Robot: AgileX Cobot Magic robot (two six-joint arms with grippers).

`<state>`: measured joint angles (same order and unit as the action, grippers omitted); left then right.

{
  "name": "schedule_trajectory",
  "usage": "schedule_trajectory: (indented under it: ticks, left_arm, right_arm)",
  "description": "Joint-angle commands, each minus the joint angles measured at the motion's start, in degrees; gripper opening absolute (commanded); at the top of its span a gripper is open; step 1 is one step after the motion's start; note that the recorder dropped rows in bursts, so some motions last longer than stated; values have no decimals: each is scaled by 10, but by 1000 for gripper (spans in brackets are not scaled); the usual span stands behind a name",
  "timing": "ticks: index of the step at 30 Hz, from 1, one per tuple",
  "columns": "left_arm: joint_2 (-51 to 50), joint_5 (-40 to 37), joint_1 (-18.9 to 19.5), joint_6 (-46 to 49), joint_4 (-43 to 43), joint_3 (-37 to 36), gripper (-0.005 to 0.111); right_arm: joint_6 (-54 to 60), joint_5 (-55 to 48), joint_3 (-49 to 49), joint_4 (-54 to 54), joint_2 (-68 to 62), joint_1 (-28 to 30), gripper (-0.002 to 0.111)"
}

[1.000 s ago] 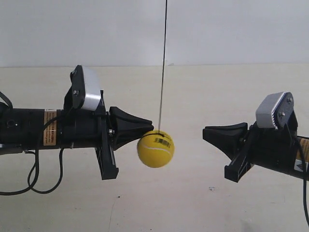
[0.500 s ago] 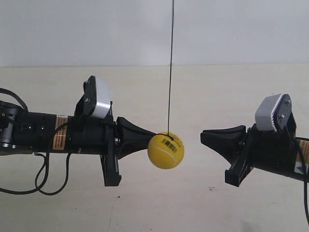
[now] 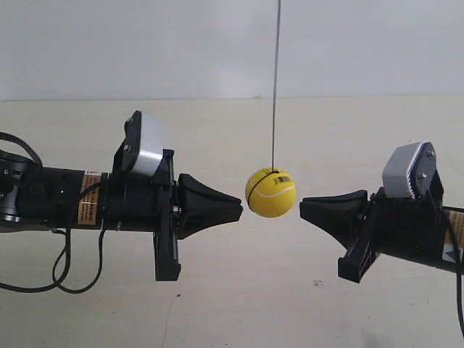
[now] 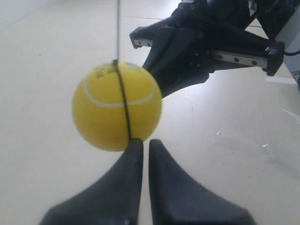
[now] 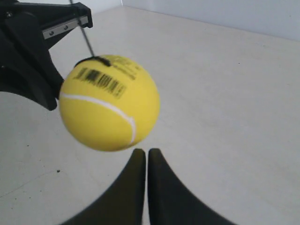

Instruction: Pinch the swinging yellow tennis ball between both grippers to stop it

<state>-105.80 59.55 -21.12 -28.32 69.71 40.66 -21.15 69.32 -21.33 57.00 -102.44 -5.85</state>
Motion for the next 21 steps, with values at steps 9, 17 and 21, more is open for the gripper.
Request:
schedule_trajectory:
  ticks: [9, 17, 21]
  left_arm:
    - [-2, 9, -2, 3, -4, 7, 5]
    - [-2, 0, -2, 3, -4, 7, 5]
    - [-2, -39, -2, 5, -18, 7, 5]
  right_arm:
    - [-12, 6, -19, 4, 0, -8, 0]
    - [2, -17, -47, -14, 0, -85, 0]
    - [9, -15, -47, -22, 0, -85, 0]
